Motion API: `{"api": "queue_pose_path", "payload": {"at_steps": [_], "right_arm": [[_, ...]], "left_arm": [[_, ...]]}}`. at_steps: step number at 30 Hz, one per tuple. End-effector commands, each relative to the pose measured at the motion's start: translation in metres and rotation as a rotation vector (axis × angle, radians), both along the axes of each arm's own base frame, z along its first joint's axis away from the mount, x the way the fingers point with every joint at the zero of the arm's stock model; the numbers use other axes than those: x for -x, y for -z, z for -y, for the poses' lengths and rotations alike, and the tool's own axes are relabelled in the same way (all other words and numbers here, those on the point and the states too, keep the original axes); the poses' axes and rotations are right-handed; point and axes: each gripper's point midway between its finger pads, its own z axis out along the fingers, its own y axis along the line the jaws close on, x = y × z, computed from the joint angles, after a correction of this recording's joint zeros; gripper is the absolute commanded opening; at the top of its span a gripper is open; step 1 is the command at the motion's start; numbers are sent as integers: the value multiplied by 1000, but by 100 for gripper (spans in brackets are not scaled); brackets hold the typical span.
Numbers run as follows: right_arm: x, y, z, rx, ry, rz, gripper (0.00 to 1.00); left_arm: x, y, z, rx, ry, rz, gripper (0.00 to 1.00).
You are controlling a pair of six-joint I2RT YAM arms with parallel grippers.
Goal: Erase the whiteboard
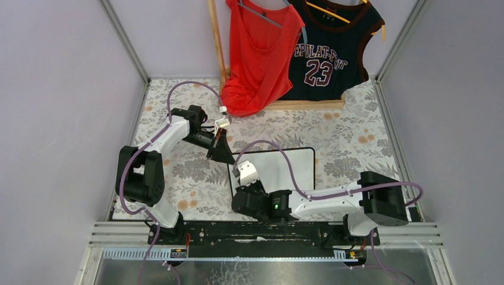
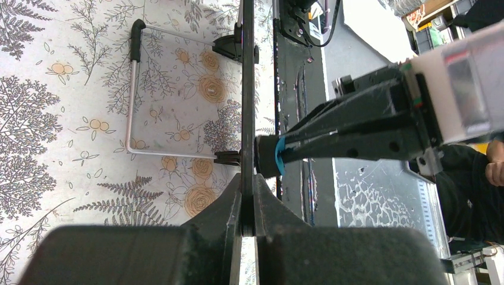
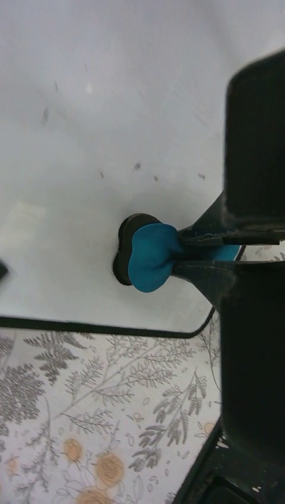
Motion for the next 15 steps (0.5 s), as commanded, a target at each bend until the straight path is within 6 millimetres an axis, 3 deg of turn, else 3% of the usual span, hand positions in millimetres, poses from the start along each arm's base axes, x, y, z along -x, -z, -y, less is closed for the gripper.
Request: {"api": "queue_pose_path", "payload": {"at_steps": [1,9,15], "right_arm": [[16,-10,-30,-88,-35,-24,0],[17,-4,-19,-66,-6,-22,0],[-8,-21,12,-11,95,58,0]], "left_arm": [[3,10,-1,-49,36,54,0],[4,11,-2,-51,36,51,0],[4,11,-1,-51,39,52,0]]}}
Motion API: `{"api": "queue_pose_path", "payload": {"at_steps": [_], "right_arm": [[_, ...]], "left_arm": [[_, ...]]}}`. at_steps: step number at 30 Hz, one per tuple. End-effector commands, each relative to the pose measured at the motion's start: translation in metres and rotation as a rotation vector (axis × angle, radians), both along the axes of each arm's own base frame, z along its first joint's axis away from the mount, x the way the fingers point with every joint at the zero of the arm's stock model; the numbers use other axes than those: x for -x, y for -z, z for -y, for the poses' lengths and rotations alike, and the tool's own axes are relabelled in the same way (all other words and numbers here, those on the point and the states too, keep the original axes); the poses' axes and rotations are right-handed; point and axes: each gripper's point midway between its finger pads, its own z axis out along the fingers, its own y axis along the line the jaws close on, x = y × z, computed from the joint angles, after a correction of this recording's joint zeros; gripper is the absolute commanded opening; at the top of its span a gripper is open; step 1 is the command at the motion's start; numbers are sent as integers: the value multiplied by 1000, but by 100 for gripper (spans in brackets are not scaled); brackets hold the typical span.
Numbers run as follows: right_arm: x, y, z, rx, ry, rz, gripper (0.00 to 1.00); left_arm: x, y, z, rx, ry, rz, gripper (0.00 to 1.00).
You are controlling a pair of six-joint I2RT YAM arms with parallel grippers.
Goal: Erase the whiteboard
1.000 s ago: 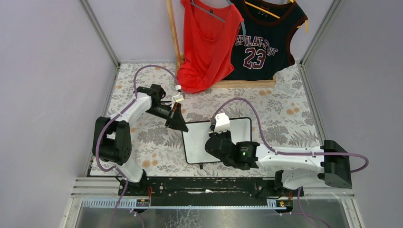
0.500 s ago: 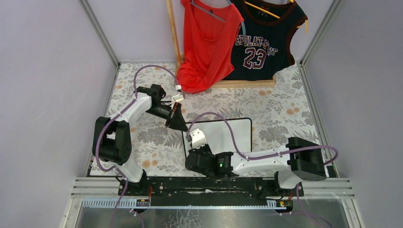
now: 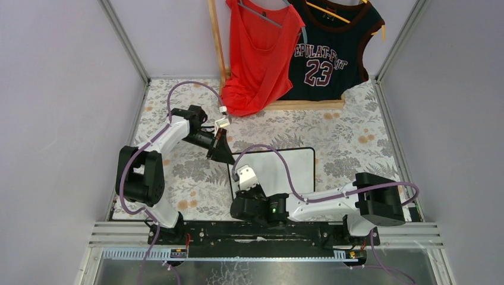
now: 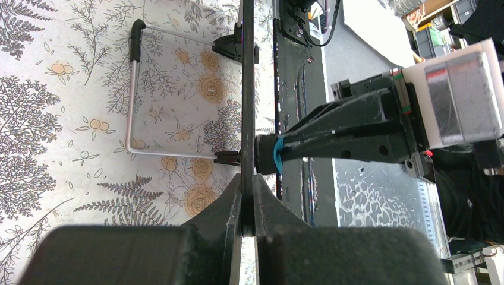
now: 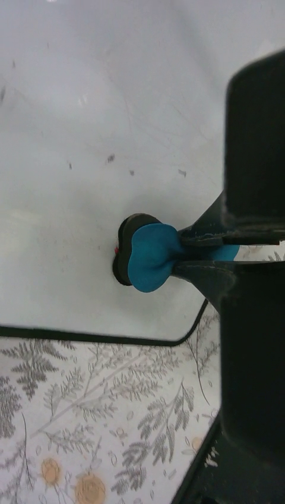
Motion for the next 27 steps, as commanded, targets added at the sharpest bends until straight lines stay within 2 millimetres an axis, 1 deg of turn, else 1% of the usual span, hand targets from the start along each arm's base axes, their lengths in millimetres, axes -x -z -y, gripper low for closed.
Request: {"api": "queue_pose_path", "payload": {"at_steps": [1,5,6,10,12,14,16,19,23,27], "right_arm": [[-27,-38,22,-37,121,79,0],[-45,-45,53,-33,193,102,0],[-47,-51,60,-48,208,110,0],[-54,-63,91,-55,267,140,0],[-53,-67,93,-71,260,145,0],[-52,-65,85,-84,231,135,0],[-51,-57,75,-82,213,111,0],[-46,-44,53,-84,173,64,0],[-35,-35,20,-110,110,31,0],[-25,-27,-4,-111,58,9,0]], "left_arm": [[4,11,-1,-51,39,52,0],[4,11,-1,-52,39,52,0],[5,11,-1,-53,39,51,0],[5,11,-1,-53,38,50,0],[5,11,-1,-51,39,52,0],[4,11,-1,-52,39,49,0],[4,12,-1,-53,39,48,0],[4,11,-1,-55,38,49,0],[4,11,-1,-54,38,50,0],[4,10,-1,-53,37,49,0]]}}
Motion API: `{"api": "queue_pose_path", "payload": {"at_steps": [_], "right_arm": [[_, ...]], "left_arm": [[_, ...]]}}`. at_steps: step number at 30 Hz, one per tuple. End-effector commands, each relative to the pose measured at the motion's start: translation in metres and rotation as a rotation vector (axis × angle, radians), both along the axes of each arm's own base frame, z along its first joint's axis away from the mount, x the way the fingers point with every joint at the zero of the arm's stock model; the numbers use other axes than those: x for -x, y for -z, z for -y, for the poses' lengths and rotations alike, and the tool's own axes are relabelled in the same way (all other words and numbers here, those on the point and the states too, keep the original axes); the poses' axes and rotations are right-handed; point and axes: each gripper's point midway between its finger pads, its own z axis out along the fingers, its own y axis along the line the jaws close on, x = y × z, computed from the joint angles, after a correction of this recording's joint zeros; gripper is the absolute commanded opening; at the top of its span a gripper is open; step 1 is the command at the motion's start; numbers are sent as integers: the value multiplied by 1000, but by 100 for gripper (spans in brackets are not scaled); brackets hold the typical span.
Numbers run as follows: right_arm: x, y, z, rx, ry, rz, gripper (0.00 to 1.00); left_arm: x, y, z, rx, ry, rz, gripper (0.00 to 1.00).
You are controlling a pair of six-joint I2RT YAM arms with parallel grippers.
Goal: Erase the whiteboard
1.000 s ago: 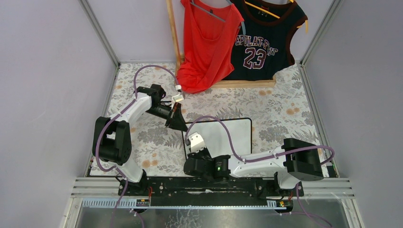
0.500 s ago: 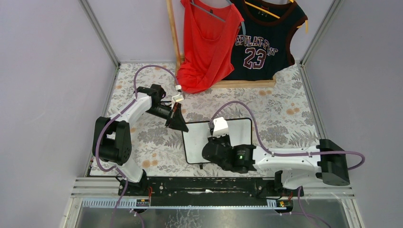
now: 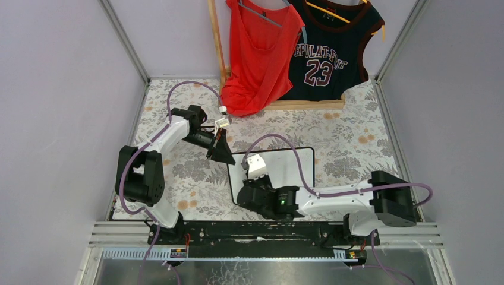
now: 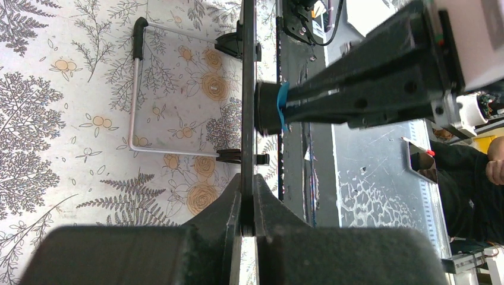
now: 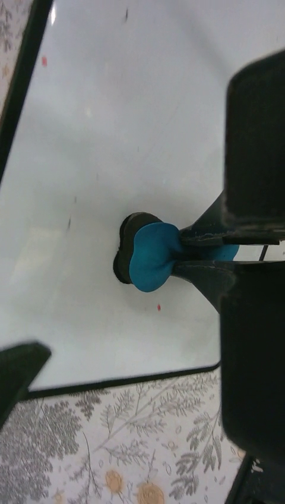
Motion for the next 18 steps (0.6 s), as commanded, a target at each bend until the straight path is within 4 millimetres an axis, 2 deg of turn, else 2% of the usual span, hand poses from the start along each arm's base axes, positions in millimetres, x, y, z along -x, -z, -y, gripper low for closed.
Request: {"api": "queue_pose_path", "payload": {"at_steps": [1,4,8,13,18], "right_arm": [[13,7,-42,-67,-82,-58,0],[21,14,-57,-68,-113,-75,0],[23,24,-62,-59,-116,-84,0],[22,27,-58,-50,-102,-81,0],[14,25,-39,-13,-42,-48,0]], "left_arm": [[4,10,-1,-50,38,49,0],[5,10,-1,-51,39,50,0],[5,11,-1,-52,40,49,0],[5,11,-1,-50,40,47,0],[5,11,-1,-51,39,47,0]]}}
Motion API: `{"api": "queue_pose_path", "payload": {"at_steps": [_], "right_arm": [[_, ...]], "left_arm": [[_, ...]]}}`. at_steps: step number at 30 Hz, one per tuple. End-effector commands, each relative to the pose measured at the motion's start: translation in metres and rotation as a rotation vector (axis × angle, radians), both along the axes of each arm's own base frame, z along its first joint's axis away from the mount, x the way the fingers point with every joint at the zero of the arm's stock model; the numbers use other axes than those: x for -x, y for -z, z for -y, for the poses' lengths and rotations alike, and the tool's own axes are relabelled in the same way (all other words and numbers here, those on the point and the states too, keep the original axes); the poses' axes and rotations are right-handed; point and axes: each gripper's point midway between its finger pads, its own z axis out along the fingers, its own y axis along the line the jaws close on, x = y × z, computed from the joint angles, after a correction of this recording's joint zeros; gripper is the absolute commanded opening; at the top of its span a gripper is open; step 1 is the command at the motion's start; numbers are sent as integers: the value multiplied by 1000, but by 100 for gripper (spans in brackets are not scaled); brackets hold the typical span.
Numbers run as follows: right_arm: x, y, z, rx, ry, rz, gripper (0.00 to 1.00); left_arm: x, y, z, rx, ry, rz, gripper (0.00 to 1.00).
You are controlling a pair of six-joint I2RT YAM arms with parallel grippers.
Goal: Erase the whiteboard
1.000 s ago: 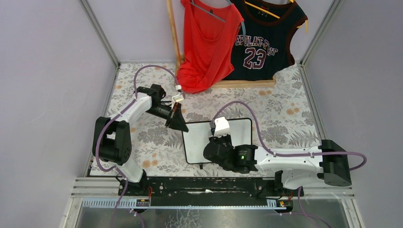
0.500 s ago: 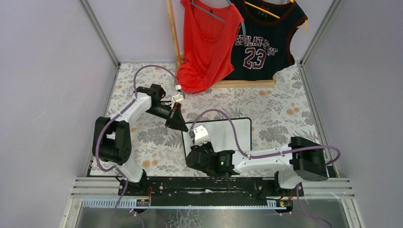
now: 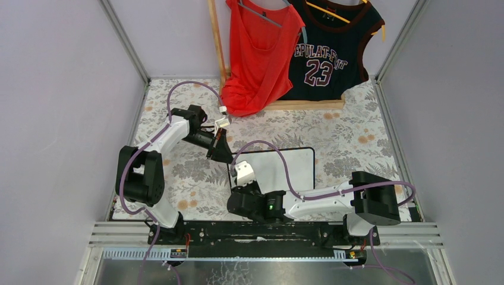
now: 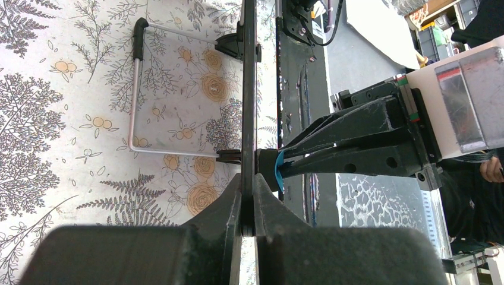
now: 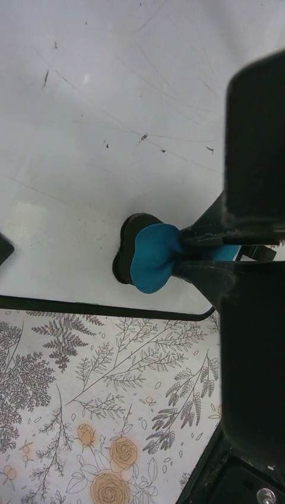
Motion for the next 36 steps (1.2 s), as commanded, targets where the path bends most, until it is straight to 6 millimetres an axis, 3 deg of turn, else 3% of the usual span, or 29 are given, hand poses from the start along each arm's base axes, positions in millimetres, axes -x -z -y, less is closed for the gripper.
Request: {"api": "queue_pose_path", "payload": {"at_steps": [1,7,17,29,36], "right_arm": [[-10,-1,15,17,76,20,0],[-18,-3,51,48,166,36,0],[-27,-22,97,48,266,86,0],[-32,-75,175,-3,369,132,0],[-38,-116,214,-35,393,142,0]], "left_arm": [[5,10,-1,-51,39,45,0],[6,11,-1,-53,40,44,0],[6,13,-1,-58,41,40,0],[3,14,-1,-62,38,35,0],[-1,16,0,-69,27,31,0]]}}
